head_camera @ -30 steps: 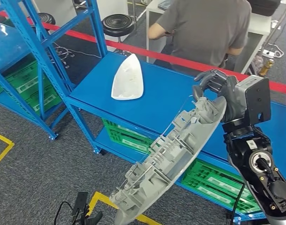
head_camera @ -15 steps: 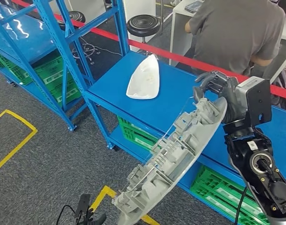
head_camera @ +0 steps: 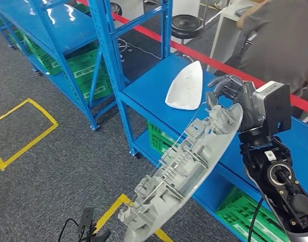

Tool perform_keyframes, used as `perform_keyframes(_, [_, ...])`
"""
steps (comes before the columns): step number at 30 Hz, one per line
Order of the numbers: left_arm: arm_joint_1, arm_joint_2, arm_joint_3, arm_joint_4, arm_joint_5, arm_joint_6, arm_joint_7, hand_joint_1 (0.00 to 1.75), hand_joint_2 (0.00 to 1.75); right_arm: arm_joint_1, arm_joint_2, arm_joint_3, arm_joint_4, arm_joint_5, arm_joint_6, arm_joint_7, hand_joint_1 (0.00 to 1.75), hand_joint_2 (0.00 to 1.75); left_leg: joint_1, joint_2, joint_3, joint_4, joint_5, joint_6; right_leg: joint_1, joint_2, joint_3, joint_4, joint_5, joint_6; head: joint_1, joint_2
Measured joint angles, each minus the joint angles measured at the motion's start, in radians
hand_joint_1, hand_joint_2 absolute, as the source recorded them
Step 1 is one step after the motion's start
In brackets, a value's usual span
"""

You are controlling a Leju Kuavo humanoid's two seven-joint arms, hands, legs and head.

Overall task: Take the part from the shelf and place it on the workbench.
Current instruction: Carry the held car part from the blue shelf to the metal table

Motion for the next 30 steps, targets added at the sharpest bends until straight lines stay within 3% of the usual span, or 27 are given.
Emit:
perform_keyframes(2, [0.000, 0.000, 0.000, 0.000, 0.000, 0.000, 0.000, 0.00, 1.75, 0.004, 0.000, 0.000, -0.002, 0.000, 0.000, 0.003, 1.75, 1.75, 0.000, -0.024, 0.000, 0.001, 0.000, 0.004, 0.000, 0.021, -0.068, 0.140, -0.053, 0.003, 0.005, 0.000])
perform_keyframes(3, [0.000, 0.000, 0.000, 0.000, 0.000, 0.000, 0.000, 0.00, 1.75, 0.006, 0.000, 0.000, -0.002, 0.000, 0.000, 0.005, 1.75, 1.75, 0.000, -0.038, 0.000, 0.002, -0.001, 0.004, 0.000, 0.024, -0.088, 0.174, -0.056, 0.004, 0.007, 0.000])
perform_keyframes(4, [0.001, 0.000, 0.000, 0.000, 0.000, 0.000, 0.000, 0.00, 1.75, 0.008, -0.001, 0.001, -0.002, 0.001, 0.001, 0.006, 1.75, 1.75, 0.000, -0.053, 0.000, 0.004, -0.001, 0.004, -0.001, 0.026, -0.089, 0.166, -0.038, 0.004, 0.008, 0.000])
perform_keyframes(5, [0.001, 0.000, 0.000, 0.000, 0.000, 0.000, 0.000, 0.00, 1.75, 0.008, -0.001, 0.000, -0.003, 0.001, 0.001, 0.006, 1.75, 1.75, 0.001, -0.068, 0.001, 0.007, -0.002, 0.003, -0.002, 0.031, -0.070, 0.116, -0.001, 0.003, 0.009, 0.000])
perform_keyframes(7, [0.001, 0.000, 0.000, 0.000, 0.000, 0.000, 0.000, 0.00, 1.75, 0.008, -0.001, 0.000, -0.006, 0.004, 0.004, 0.008, 1.75, 1.75, 0.001, -0.095, -0.003, 0.018, -0.006, -0.004, -0.007, 0.072, -0.010, -0.028, 0.069, 0.000, 0.012, 0.000])
perform_keyframes(9, [0.000, 0.000, 0.000, 0.000, 0.000, 0.000, 0.000, 0.00, 1.75, 0.008, -0.002, 0.000, -0.009, 0.007, 0.007, 0.009, 1.75, 1.75, 0.002, -0.119, -0.013, 0.027, -0.007, -0.013, -0.010, 0.109, 0.024, -0.106, 0.089, -0.003, 0.013, 0.000])
perform_keyframes(11, [0.002, 0.001, 0.000, 0.000, 0.000, 0.000, 0.000, 0.00, 1.75, 0.008, -0.002, 0.000, -0.011, 0.010, 0.009, 0.012, 1.75, 1.75, 0.007, -0.143, -0.021, 0.027, -0.002, -0.025, -0.007, 0.099, 0.031, -0.113, 0.085, -0.011, 0.014, 0.000])
perform_keyframes(12, [0.005, 0.002, 0.000, 0.000, 0.000, 0.000, 0.000, 0.00, 1.75, 0.007, -0.002, 0.000, -0.012, 0.012, 0.010, 0.013, 1.75, 1.75, 0.008, -0.140, -0.024, 0.029, -0.002, -0.030, -0.007, 0.086, 0.036, -0.117, 0.087, -0.017, 0.014, 0.000])
perform_keyframes(13, [0.007, 0.002, 0.000, 0.000, 0.000, 0.000, 0.000, 0.00, 1.75, 0.007, -0.002, 0.000, -0.014, 0.013, 0.011, 0.014, 1.75, 1.75, 0.008, -0.121, -0.032, 0.044, -0.009, -0.034, -0.009, 0.073, 0.041, -0.122, 0.090, -0.024, 0.013, 0.000])
perform_keyframes(14, [0.008, 0.003, 0.000, 0.000, 0.000, 0.000, 0.000, 0.00, 1.75, 0.006, -0.002, 0.000, -0.017, 0.014, 0.013, 0.014, 1.75, 1.75, 0.008, -0.089, -0.050, 0.081, -0.028, -0.039, -0.012, 0.058, 0.046, -0.126, 0.092, -0.028, 0.010, 0.000])
perform_keyframes(16, [0.005, 0.003, 0.000, 0.000, 0.000, 0.000, 0.000, 0.00, 1.75, 0.008, -0.002, -0.001, -0.021, 0.014, 0.015, 0.014, 1.75, 1.75, 0.010, -0.021, -0.116, 0.208, -0.088, -0.049, -0.011, 0.031, 0.048, -0.129, 0.092, -0.033, 0.002, 0.000])
perform_keyframes(18, [0.002, 0.003, 0.000, 0.000, -0.001, -0.001, 0.000, 0.00, 1.75, 0.011, -0.002, -0.001, -0.021, 0.015, 0.017, 0.014, 1.75, 1.75, 0.012, -0.001, -0.174, 0.313, -0.121, -0.058, -0.009, 0.002, 0.049, -0.129, 0.090, -0.035, -0.002, 0.000])
perform_keyframes(19, [0.003, 0.004, 0.000, 0.000, -0.001, -0.001, 0.000, 0.00, 1.75, 0.012, -0.002, 0.000, -0.022, 0.016, 0.018, 0.013, 1.75, 1.75, 0.013, 0.002, -0.177, 0.314, -0.112, -0.059, -0.009, -0.012, 0.050, -0.129, 0.088, -0.034, -0.004, 0.000])
perform_keyframes(20, [0.003, 0.005, 0.000, 0.000, -0.001, -0.002, 0.000, 0.00, 1.75, 0.013, -0.002, 0.000, -0.022, 0.017, 0.019, 0.013, 1.75, 1.75, 0.013, 0.005, -0.157, 0.274, -0.085, -0.058, -0.008, -0.026, 0.052, -0.129, 0.085, -0.033, -0.006, 0.000])
perform_keyframes(22, [0.003, 0.007, 0.000, 0.000, -0.001, -0.002, 0.001, 0.00, 1.75, 0.013, -0.002, -0.001, -0.024, 0.017, 0.020, 0.010, 1.75, 1.75, 0.007, 0.041, -0.080, 0.126, -0.021, -0.052, -0.005, -0.049, 0.059, -0.129, 0.078, -0.026, -0.012, 0.000])
perform_keyframes(24, [0.000, 0.008, 0.000, 0.000, -0.001, -0.002, 0.001, 0.00, 1.75, 0.012, -0.002, -0.001, -0.026, 0.016, 0.023, 0.005, 1.75, 1.75, 0.000, 0.067, -0.035, 0.036, 0.005, -0.040, 0.002, -0.066, 0.065, -0.129, 0.070, -0.017, -0.012, 0.000])
perform_keyframes(27, [0.002, 0.009, 0.000, 0.000, -0.003, -0.002, 0.001, 0.00, 1.75, 0.011, -0.002, -0.002, -0.027, 0.015, 0.024, -0.001, 1.75, 1.75, -0.002, 0.038, -0.034, 0.026, 0.001, -0.022, 0.004, -0.084, 0.074, -0.134, 0.059, -0.001, -0.007, 0.000])
perform_keyframes(29, [0.003, 0.010, 0.000, 0.000, -0.003, -0.002, 0.001, 0.00, 1.75, 0.013, -0.003, -0.005, -0.029, 0.017, 0.023, -0.001, 1.75, 1.75, 0.002, 0.016, -0.025, 0.017, 0.002, -0.010, -0.001, -0.050, 0.061, -0.092, 0.027, 0.006, -0.003, 0.000])
perform_keyframes(30, [0.003, 0.010, 0.000, 0.000, -0.003, -0.003, 0.001, 0.00, 1.75, 0.015, -0.003, -0.006, -0.030, 0.018, 0.023, 0.000, 1.75, 1.75, 0.005, 0.005, -0.021, 0.014, 0.002, -0.004, -0.003, -0.022, 0.036, -0.037, -0.001, 0.008, 0.001, 0.000])
